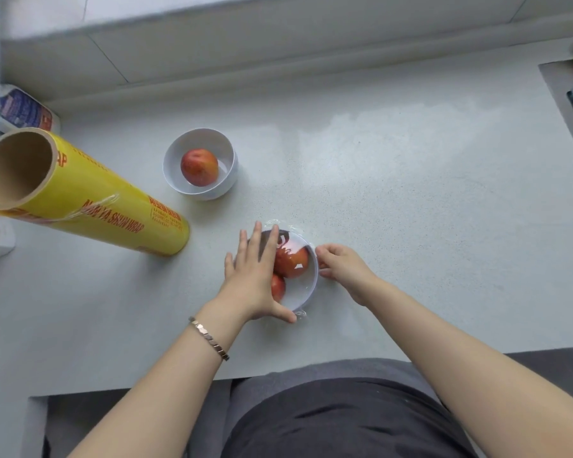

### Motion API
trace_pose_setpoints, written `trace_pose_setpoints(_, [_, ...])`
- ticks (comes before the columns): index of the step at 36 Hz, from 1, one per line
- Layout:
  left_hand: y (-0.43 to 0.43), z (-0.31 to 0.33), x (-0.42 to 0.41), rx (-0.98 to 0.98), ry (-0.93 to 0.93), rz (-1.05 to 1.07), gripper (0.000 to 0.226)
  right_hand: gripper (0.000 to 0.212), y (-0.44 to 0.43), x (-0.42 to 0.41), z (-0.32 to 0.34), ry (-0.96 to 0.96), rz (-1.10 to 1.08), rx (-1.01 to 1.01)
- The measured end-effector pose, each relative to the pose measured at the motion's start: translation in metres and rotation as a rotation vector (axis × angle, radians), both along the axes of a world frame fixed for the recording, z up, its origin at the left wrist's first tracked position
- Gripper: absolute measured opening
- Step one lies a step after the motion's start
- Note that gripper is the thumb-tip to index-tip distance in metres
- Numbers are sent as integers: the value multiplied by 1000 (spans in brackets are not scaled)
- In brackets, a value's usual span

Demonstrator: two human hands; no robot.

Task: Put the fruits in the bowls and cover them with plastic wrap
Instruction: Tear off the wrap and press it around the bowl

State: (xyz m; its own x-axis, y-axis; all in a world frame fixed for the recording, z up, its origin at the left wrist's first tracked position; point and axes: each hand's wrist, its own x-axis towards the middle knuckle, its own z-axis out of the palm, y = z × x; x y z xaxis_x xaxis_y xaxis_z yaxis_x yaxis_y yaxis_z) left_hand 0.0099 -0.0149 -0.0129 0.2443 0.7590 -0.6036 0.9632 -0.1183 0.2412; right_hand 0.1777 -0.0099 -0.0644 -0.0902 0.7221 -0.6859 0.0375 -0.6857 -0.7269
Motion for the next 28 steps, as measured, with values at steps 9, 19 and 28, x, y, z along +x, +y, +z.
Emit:
trace_pose_setpoints(9, [2, -3, 7, 41, 97, -37, 146, 17, -7, -9, 8, -174, -166, 127])
trace_pose_setpoints(19, [5, -5, 8, 40, 111, -28, 147, 17, -9, -11, 15, -386, -120, 366])
trace_pose_setpoints(28, [3, -8, 12, 45, 117, -7, 147, 13, -1, -6, -2, -475, -67, 274])
